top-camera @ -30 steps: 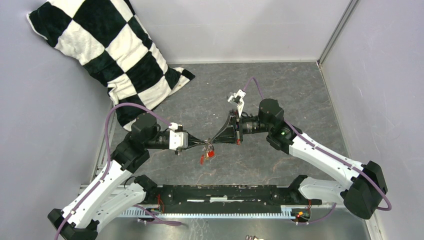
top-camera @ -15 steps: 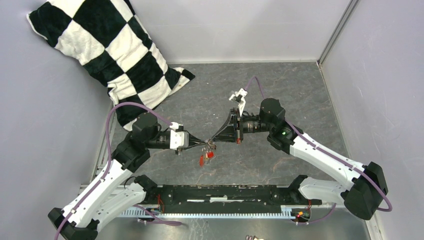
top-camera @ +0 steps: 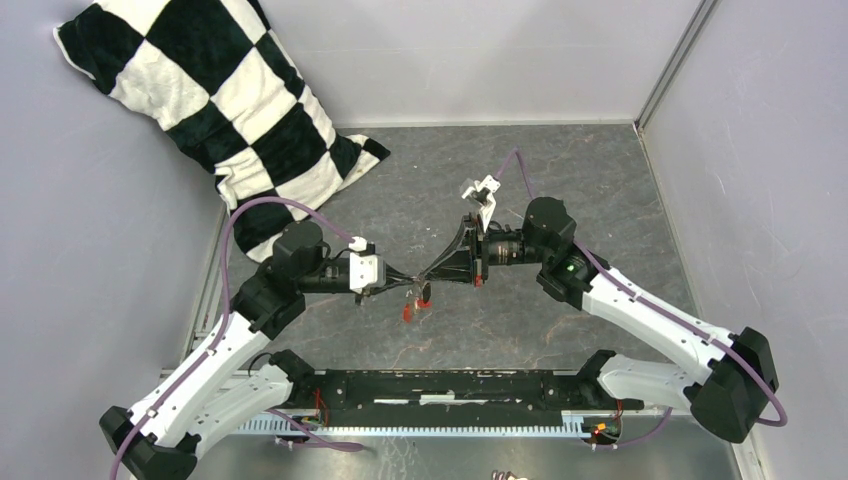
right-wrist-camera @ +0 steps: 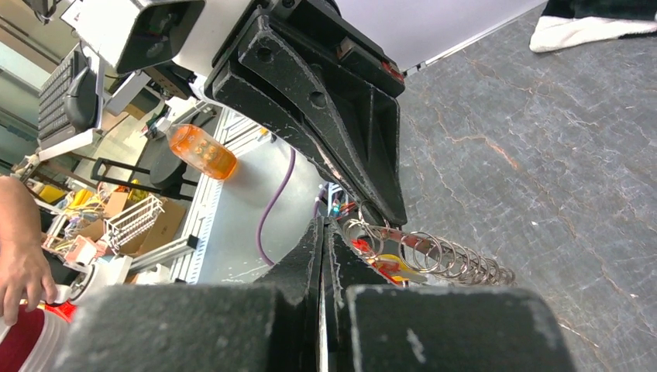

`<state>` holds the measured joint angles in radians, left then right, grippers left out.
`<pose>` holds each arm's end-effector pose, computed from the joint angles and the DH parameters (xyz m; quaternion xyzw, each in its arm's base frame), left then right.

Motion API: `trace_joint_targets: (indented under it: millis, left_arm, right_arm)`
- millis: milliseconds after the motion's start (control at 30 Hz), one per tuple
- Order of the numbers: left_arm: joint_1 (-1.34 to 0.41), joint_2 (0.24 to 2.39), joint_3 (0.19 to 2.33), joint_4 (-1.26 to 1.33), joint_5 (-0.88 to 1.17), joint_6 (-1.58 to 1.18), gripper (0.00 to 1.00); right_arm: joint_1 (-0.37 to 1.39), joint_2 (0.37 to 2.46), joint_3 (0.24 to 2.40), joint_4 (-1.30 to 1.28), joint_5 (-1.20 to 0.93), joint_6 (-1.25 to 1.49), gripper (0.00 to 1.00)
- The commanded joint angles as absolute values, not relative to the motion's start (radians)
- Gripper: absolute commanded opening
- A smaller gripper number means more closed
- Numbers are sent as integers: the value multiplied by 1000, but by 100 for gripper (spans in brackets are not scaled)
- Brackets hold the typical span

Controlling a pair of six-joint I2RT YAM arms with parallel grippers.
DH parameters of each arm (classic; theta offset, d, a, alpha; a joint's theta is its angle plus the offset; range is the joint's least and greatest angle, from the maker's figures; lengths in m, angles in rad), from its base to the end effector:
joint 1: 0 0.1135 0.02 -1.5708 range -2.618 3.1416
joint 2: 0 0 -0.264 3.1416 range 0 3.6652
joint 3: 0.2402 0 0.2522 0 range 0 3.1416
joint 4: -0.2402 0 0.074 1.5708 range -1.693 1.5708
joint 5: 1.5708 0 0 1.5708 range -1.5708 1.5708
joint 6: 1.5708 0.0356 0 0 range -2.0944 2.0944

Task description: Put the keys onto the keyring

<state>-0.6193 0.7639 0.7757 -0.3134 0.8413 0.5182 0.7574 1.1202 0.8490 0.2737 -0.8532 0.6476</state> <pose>0.1205 -0.1185 0.3300 0.5999 0.4890 -0.3558 0.5239 0.1665 0.1943 0.3436 -0.3278 0.6259 0.6395 0.3031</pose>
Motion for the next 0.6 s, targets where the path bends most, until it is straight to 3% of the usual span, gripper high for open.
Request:
trace_joint_targets:
  millis: [0, 233, 400, 567]
  left_arm:
    - [-623, 754, 818, -282, 788, 499, 2]
    - [-622, 741, 782, -260, 602, 473, 2]
    - [-621, 715, 749, -284, 591, 475, 2]
    - [-622, 713, 746, -326, 573, 489, 2]
  right_arm:
    - [757, 1090, 879, 172, -806, 545, 0]
    - [715, 1018, 748, 60, -674, 416, 0]
    - [713, 1006, 645, -80, -379, 263, 0]
    - [710, 1045, 488, 43, -278, 262, 0]
